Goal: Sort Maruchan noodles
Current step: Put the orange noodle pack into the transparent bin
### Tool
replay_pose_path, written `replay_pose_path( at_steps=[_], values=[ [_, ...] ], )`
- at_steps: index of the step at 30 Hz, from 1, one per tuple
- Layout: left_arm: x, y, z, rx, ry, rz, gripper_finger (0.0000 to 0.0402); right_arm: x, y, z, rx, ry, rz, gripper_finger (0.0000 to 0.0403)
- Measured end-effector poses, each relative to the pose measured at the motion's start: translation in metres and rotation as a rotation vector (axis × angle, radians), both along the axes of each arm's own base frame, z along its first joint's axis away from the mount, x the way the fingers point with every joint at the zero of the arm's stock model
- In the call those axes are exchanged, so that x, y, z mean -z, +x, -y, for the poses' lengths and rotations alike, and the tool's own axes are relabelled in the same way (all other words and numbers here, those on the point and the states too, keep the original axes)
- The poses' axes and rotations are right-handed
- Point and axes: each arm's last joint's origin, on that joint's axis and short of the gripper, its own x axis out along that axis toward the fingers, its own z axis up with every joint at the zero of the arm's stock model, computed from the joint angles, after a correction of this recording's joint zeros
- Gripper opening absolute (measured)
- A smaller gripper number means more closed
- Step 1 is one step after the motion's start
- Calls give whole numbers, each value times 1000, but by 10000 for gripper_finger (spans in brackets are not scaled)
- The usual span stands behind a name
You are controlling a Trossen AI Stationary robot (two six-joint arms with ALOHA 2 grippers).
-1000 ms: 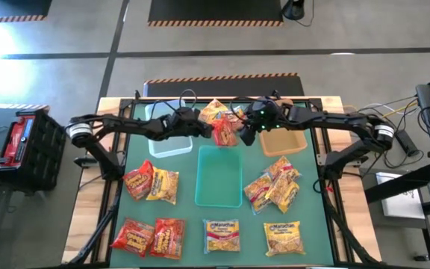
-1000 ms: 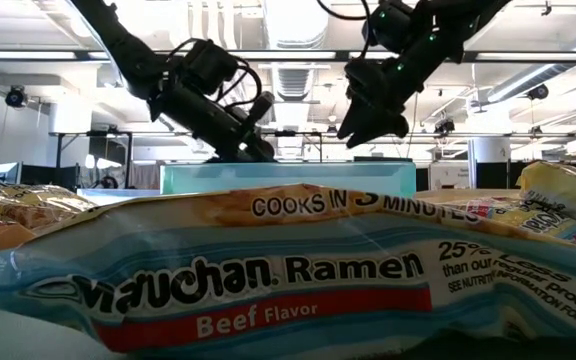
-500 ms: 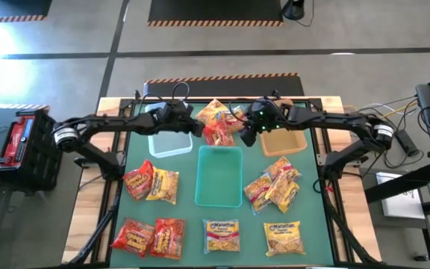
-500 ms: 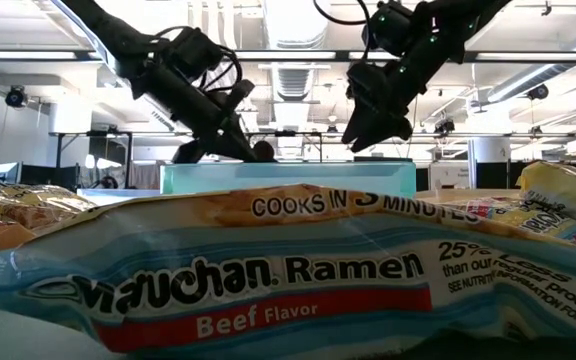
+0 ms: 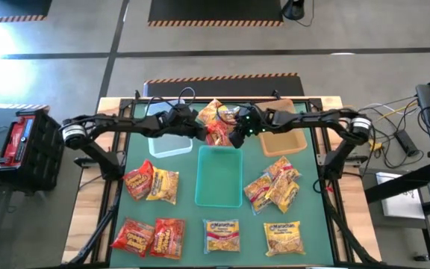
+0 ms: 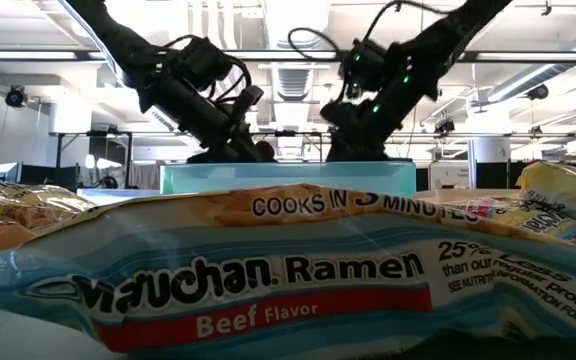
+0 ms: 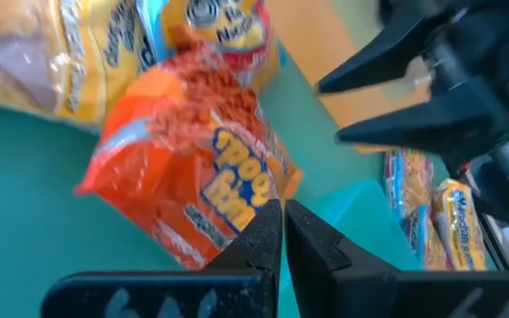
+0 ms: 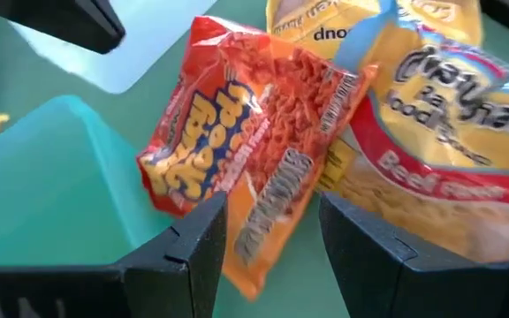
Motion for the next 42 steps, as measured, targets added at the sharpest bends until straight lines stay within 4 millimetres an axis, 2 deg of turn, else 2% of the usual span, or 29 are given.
replay_pose_path(
  at_steps=[5,14,18,28,34,42],
  values=[
    [0,0,0,17,32,-2,25,23,6,8,41,51,-29,146],
    [-1,0,0,43,24,6,119,52,11,9,13,121,-84,99],
    [0,0,2,65,-5,10,149,63,13,10,15,126,-104,85],
    [9,2,1,31,-59,-16,158,78,16,13,11,122,-115,68],
    [14,0,4,31,-103,-73,158,79,15,14,14,125,-122,68],
    [15,1,6,45,-77,-74,170,79,15,14,15,126,-125,68]
  ],
)
